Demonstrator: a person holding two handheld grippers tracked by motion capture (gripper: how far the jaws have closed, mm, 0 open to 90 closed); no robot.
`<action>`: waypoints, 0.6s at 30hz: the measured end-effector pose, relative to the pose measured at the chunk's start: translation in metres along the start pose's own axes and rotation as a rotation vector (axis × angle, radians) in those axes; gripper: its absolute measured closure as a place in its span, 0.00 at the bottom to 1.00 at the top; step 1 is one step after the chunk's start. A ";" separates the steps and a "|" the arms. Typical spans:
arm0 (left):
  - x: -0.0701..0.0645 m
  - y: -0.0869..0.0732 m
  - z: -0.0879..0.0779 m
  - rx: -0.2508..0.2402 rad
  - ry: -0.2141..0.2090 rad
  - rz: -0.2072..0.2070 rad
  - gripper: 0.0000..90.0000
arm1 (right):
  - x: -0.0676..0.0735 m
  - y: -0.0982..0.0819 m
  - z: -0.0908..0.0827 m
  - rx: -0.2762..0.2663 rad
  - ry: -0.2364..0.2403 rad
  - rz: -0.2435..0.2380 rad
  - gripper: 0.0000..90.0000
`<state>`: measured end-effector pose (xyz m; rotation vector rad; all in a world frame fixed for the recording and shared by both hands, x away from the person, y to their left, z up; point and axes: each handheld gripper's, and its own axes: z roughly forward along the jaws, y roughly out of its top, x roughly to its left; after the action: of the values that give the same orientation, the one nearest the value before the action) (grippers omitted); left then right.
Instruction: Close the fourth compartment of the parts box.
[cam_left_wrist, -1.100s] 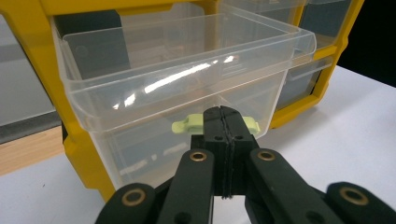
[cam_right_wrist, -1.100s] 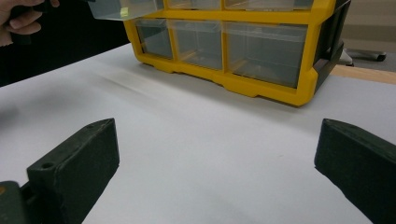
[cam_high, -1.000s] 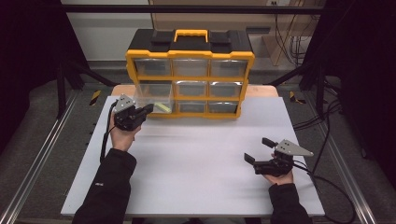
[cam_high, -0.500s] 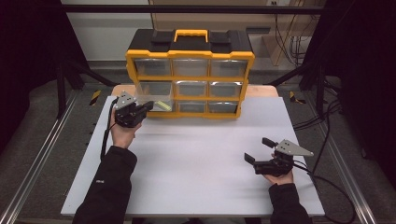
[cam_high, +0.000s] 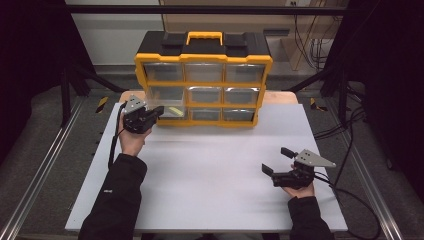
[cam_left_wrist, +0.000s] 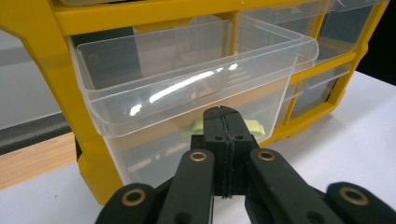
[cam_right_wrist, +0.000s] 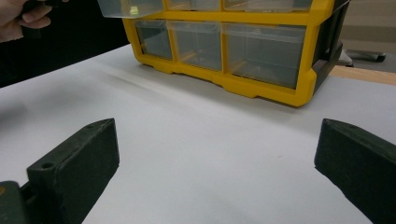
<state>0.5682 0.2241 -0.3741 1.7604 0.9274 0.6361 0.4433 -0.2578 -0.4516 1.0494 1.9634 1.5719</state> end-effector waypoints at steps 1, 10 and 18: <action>0.000 0.000 0.001 -0.001 0.001 0.001 1.00 | 0.000 0.000 0.000 0.001 0.000 0.000 0.01; 0.003 0.003 0.006 0.004 0.011 -0.001 1.00 | 0.000 0.000 0.000 0.001 0.000 0.000 0.01; 0.004 0.004 0.010 0.008 0.020 0.008 1.00 | 0.000 0.000 0.000 0.001 0.000 -0.002 0.01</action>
<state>0.5795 0.2214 -0.3735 1.7683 0.9380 0.6566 0.4437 -0.2578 -0.4519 1.0467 1.9648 1.5704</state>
